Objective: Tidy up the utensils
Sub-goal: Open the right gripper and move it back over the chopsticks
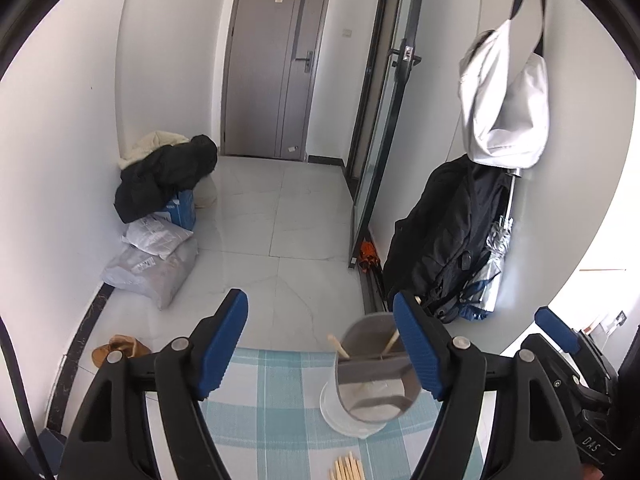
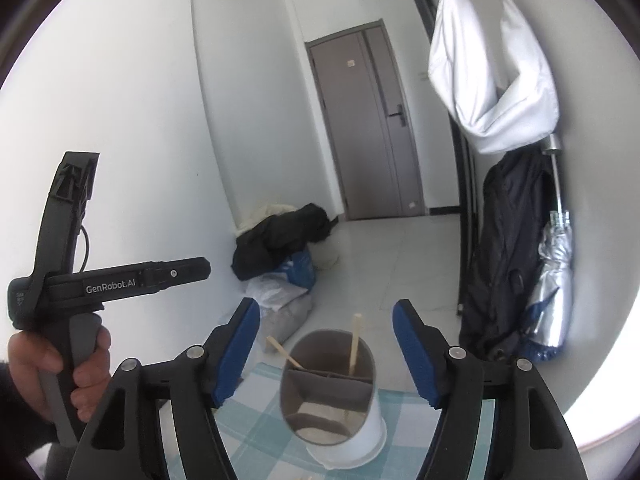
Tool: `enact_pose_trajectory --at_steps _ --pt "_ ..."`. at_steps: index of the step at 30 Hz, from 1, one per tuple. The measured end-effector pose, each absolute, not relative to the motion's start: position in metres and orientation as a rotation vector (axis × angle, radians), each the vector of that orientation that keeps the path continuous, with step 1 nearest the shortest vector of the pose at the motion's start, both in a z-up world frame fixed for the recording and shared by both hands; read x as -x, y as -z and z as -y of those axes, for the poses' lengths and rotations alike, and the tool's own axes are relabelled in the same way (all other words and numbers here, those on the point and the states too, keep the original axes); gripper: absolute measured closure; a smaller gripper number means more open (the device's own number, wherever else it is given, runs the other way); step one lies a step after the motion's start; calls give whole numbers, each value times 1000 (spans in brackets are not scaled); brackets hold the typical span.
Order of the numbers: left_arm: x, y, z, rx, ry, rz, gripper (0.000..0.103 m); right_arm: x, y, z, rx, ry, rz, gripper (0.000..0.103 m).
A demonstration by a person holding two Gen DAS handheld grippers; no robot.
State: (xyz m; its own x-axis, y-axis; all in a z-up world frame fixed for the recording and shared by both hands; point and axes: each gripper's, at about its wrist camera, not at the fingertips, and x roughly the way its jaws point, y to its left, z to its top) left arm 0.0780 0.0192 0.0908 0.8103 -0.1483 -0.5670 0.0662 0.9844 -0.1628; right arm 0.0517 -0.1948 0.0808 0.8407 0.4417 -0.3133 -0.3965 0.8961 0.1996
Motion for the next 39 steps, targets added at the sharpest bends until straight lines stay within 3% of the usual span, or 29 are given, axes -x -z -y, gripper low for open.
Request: enact_pose_trajectory --at_steps 6,13,20,39 --pt "-46 -93 -8 102 103 -587 18 -16 -83 196 -138 -412 -346 25" --pt "-20 -87 -3 75 84 -561 17 6 -72 202 -151 -385 -338 21" --pt "-2 -70 -9 108 56 -532 8 22 -55 200 -135 -350 -373 12" --pt "-2 30 -38 160 -22 -658 7 15 31 179 -34 -299 -666 10"
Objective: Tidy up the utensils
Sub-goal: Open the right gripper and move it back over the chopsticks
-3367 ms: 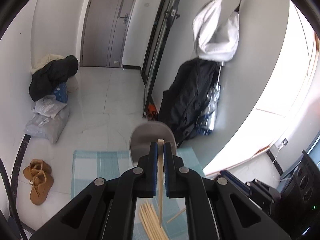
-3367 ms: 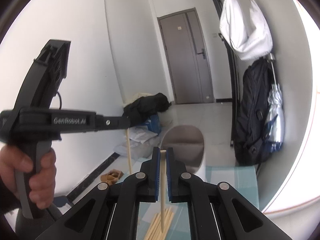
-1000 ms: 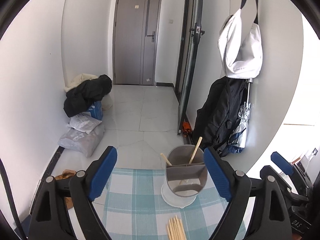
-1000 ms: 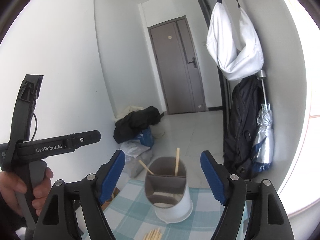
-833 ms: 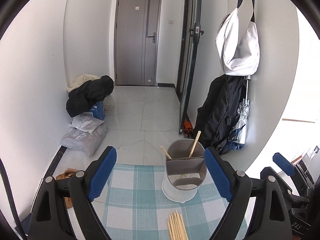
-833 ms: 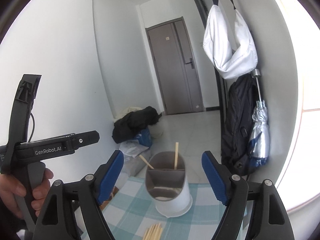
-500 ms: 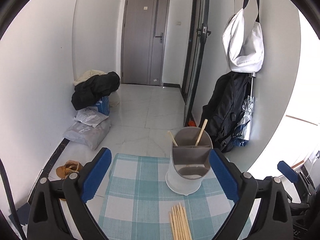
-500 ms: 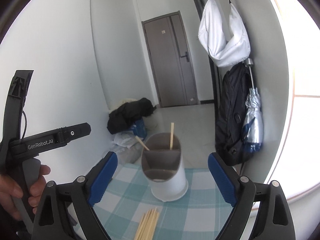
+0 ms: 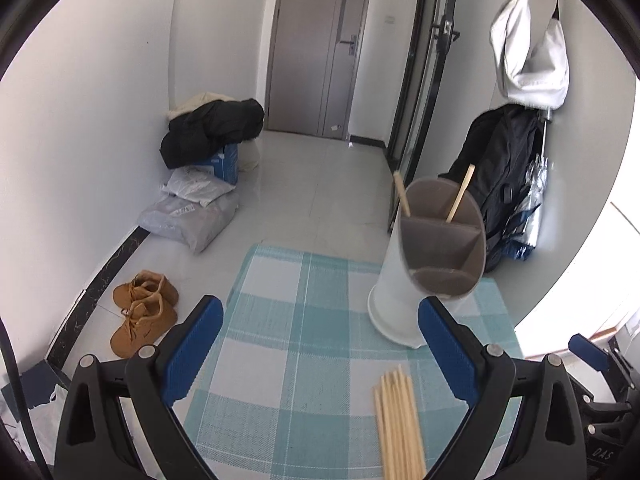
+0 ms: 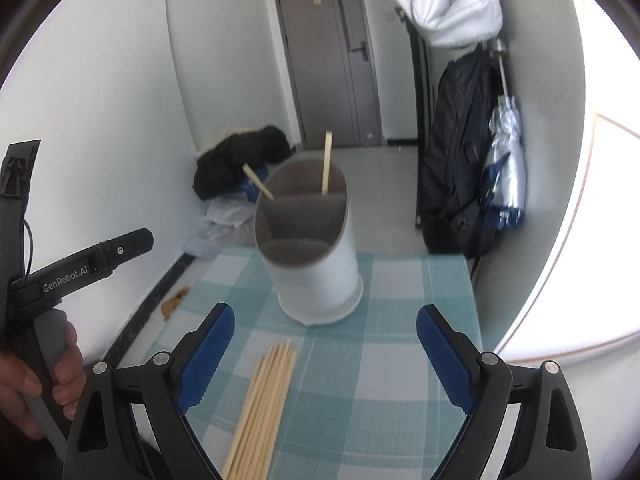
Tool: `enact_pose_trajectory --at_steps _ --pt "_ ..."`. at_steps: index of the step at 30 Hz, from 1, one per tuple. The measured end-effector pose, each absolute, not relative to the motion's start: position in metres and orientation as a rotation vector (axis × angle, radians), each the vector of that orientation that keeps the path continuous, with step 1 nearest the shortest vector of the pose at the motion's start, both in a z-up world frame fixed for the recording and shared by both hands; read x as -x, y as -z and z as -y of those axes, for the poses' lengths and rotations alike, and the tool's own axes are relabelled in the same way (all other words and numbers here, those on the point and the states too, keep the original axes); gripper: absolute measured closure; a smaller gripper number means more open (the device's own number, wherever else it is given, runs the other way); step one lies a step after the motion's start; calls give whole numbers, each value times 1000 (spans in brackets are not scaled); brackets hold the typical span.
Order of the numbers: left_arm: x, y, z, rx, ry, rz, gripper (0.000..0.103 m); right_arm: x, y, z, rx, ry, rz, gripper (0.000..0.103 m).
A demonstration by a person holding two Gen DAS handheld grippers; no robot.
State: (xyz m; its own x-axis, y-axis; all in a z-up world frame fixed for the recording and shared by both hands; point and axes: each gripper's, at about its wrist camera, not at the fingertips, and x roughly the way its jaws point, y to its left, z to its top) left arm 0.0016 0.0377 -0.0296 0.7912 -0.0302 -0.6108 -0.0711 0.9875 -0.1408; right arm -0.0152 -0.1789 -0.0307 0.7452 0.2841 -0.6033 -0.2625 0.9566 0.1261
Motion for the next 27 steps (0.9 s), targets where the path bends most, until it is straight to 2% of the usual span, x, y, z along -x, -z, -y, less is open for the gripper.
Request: enact_pose_trajectory --at_steps 7,16,17,18,22,24,27 --pt "-13 46 -47 178 -33 -728 7 -15 76 161 53 -283 -877 15" --pt "-21 52 -59 158 -56 -730 7 -39 119 132 133 -327 -1066 37" --pt "-21 53 -61 159 -60 -730 7 -39 123 130 118 -345 -1075 46" --pt "-22 52 -63 163 -60 -730 7 -41 126 128 108 -359 -1085 49" --pt "-23 50 -70 177 -64 -737 7 -38 139 116 217 -336 -1099 50" --pt "-25 51 -72 177 -62 -758 7 -36 143 113 239 -348 -1107 56" --pt "-24 52 -73 169 -63 -761 7 -33 142 115 241 -340 -1097 58"
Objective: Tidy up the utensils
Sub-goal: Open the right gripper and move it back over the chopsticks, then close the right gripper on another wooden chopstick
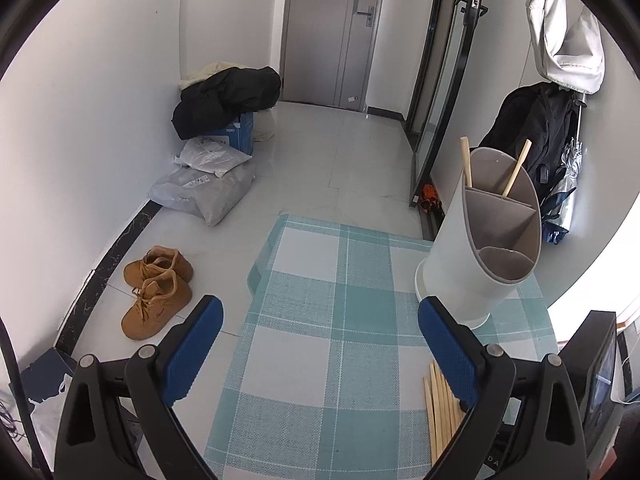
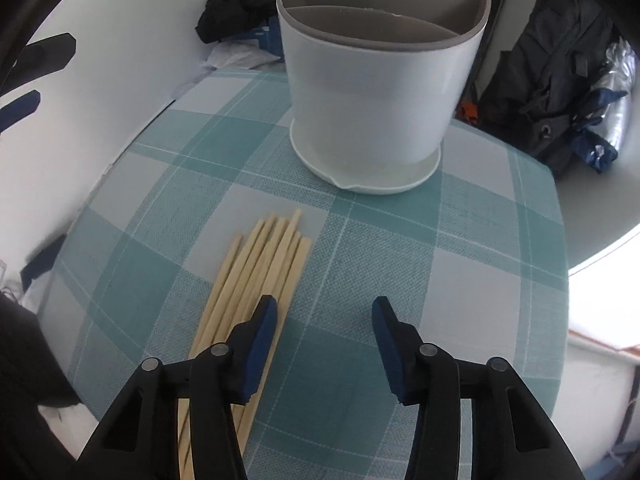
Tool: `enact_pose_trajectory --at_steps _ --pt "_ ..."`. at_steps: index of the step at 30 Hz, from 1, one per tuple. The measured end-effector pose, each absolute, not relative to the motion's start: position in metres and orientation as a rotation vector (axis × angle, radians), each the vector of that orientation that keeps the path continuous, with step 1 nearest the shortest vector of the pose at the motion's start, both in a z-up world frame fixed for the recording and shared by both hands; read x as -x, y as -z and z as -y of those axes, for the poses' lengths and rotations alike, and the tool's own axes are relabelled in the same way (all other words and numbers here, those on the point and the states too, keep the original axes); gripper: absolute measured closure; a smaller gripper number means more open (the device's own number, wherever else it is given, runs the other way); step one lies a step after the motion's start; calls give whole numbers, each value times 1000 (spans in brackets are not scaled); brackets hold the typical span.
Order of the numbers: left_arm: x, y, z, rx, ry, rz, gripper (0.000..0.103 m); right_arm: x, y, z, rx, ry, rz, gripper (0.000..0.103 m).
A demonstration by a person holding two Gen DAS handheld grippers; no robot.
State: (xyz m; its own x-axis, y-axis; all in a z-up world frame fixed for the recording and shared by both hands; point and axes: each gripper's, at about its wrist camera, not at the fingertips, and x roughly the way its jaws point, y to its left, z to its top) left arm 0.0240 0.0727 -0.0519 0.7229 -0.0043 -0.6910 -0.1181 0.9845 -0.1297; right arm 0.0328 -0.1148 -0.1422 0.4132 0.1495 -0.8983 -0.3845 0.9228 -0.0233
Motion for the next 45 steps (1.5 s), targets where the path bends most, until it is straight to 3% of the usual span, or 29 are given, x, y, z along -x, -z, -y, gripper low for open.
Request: enact_pose_trajectory --at_steps 4,8,33,38,45 --pt "-25 53 -76 192 -58 -777 7 -32 140 120 227 -337 -1119 61" --pt "-23 51 -78 202 -65 -765 7 -35 144 116 279 -322 -1142 74" --pt "-17 58 -96 281 -82 -776 7 -60 137 77 313 -288 -1178 75" --pt "-16 60 -98 243 -115 -772 7 -45 138 78 310 -334 -1189 95" --pt "-21 65 -100 285 -102 -813 7 -26 138 96 330 -380 -1205 97"
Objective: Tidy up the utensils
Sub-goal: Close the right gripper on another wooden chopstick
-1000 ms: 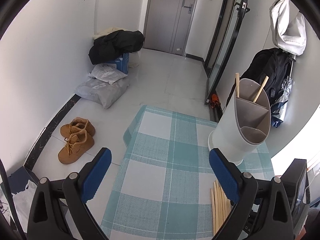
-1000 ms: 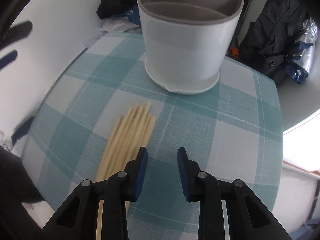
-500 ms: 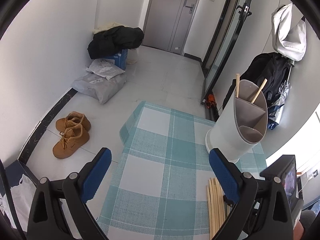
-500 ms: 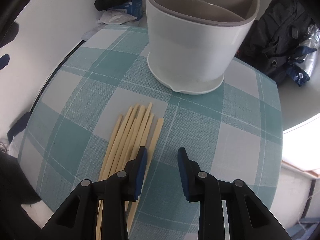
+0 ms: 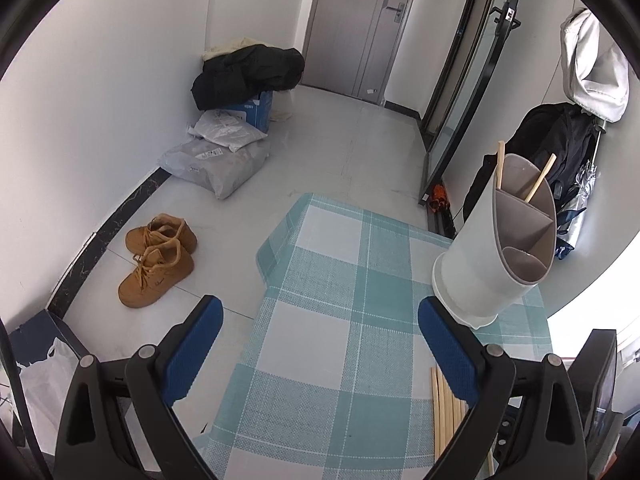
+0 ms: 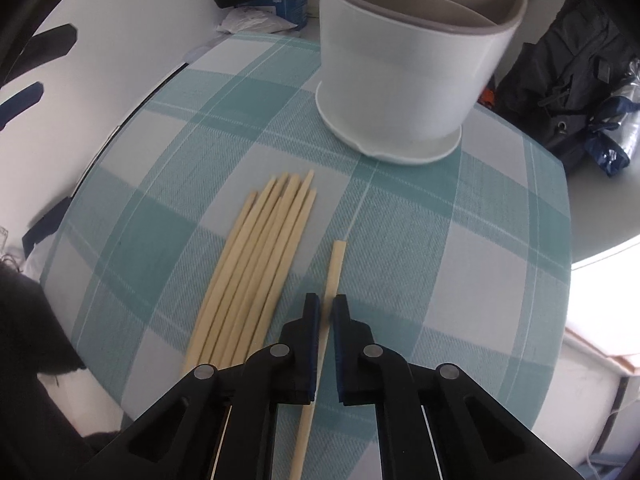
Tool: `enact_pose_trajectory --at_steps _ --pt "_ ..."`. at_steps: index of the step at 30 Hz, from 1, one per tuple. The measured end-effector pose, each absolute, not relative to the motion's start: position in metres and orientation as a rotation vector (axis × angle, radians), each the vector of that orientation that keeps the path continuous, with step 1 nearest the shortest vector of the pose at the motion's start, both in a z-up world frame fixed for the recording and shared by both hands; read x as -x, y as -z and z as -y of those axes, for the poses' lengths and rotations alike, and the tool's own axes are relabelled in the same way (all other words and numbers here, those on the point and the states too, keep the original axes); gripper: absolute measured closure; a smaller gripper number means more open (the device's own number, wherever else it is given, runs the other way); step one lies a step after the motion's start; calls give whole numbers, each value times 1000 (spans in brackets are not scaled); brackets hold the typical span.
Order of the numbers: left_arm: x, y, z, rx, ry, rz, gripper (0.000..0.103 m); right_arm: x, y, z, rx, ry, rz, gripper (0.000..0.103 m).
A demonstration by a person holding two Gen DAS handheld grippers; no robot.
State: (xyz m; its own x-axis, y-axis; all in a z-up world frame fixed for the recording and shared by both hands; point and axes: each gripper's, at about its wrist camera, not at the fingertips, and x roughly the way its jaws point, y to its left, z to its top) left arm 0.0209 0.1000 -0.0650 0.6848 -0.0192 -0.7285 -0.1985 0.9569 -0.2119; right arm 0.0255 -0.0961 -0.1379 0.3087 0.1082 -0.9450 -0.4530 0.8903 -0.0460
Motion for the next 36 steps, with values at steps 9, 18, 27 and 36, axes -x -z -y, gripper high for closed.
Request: enact_pose_trajectory --at_steps 9,18,27,36 --pt "-23 76 -94 233 -105 -858 7 -48 139 99 301 -378 -1149 90" --pt "-20 113 -59 236 114 -1082 7 -68 133 135 3 -394 -1115 98" --pt "-21 136 -12 123 191 -1233 8 -75 93 222 -479 -378 -915 98" --pt "-23 140 -7 107 126 -1285 8 -59 78 267 -569 -349 -836 98"
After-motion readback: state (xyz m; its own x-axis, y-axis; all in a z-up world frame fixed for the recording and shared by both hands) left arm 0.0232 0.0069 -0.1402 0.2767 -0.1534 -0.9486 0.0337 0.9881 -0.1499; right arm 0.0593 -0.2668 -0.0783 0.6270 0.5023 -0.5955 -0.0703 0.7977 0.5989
